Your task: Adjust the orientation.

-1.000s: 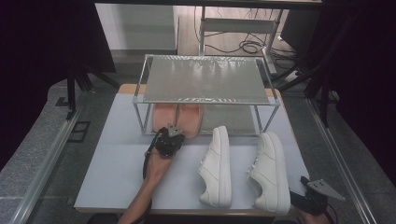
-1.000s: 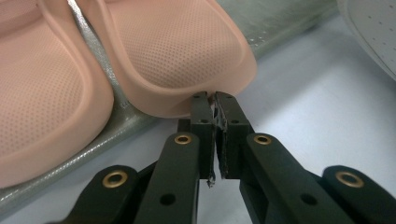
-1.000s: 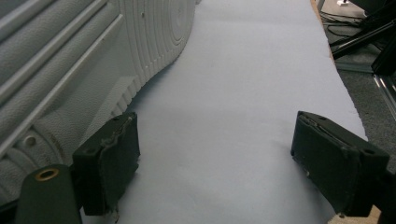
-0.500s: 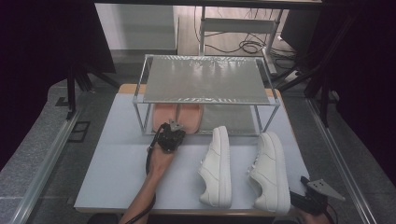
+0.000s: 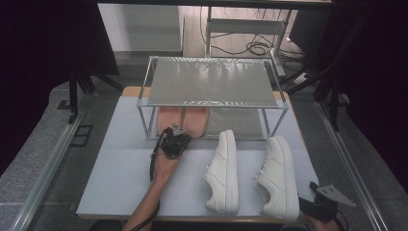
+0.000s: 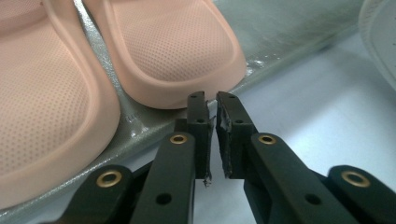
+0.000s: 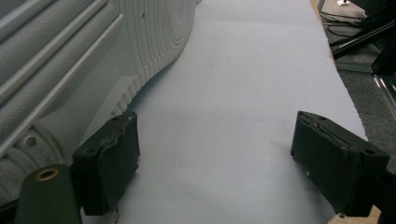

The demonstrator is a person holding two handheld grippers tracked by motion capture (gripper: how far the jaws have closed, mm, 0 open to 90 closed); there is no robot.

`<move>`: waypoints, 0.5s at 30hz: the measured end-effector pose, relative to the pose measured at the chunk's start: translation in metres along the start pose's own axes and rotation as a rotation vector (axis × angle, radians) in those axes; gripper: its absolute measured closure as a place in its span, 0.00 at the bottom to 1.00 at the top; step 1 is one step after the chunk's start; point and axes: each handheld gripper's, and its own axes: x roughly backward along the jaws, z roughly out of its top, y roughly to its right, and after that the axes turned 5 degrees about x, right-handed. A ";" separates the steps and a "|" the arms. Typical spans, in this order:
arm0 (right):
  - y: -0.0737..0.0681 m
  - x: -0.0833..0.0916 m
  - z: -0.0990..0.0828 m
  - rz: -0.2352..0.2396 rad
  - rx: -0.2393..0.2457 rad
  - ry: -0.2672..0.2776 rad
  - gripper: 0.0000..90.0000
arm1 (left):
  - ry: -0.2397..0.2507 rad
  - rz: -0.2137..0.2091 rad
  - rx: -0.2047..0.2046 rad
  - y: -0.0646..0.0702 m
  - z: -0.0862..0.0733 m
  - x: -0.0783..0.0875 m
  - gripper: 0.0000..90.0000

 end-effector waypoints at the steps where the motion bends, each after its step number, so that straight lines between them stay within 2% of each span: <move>1: 0.000 0.000 0.000 0.000 0.000 0.000 0.17 | 0.000 0.000 0.000 0.000 0.000 0.000 0.92; 6: 0.000 0.000 0.000 0.000 0.000 0.000 0.17 | 0.009 -0.013 0.011 0.003 0.000 0.009 0.87; 9: 0.000 0.000 0.000 0.000 -0.001 0.000 0.17 | 0.007 -0.017 -0.004 0.003 0.000 0.014 0.82; 15: 0.000 0.000 0.000 0.000 -0.001 0.001 0.17 | 0.020 -0.028 -0.009 0.005 0.000 0.025 0.72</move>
